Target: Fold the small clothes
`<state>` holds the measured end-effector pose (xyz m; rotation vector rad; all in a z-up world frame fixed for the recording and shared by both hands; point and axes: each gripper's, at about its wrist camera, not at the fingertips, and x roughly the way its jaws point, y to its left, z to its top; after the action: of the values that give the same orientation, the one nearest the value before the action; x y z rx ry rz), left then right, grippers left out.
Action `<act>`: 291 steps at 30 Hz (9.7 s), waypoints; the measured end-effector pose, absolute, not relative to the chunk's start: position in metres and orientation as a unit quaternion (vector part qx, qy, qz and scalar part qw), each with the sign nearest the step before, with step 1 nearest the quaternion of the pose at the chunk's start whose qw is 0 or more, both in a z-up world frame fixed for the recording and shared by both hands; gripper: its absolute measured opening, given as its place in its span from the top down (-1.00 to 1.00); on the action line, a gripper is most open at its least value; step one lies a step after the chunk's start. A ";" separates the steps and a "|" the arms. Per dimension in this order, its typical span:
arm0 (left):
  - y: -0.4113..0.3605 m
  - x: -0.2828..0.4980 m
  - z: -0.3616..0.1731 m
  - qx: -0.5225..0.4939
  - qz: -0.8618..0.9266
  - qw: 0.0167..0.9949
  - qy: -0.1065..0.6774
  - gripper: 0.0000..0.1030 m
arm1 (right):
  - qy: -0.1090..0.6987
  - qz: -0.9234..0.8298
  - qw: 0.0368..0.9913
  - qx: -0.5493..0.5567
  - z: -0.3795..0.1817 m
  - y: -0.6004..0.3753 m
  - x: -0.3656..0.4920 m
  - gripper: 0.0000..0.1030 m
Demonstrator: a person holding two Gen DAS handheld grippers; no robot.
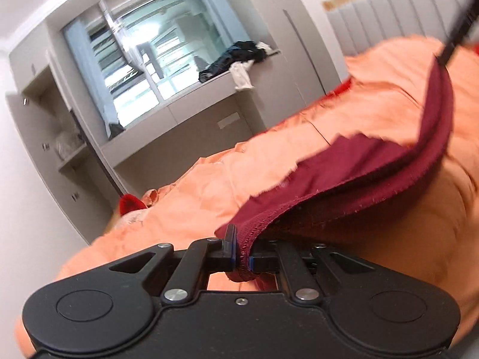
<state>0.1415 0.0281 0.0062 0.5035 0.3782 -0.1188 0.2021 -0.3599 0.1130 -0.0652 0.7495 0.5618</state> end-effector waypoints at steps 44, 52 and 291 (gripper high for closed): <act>0.169 0.490 -0.094 -0.011 -0.122 0.940 0.319 -0.88 | 0.404 0.276 0.872 0.022 -0.039 -0.353 0.544 0.28; 0.163 0.495 -0.140 -0.031 -0.198 0.922 0.333 -0.60 | 0.393 0.313 0.861 0.078 -0.057 -0.357 0.548 0.33; -0.120 0.397 -0.114 0.107 -0.098 0.946 0.291 -0.80 | 0.189 0.302 0.908 0.220 0.010 -0.376 0.340 0.83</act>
<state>0.3970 -0.1204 -0.1142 0.2180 0.5931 -0.1986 0.3399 -0.3755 0.0102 0.4544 0.3904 0.6238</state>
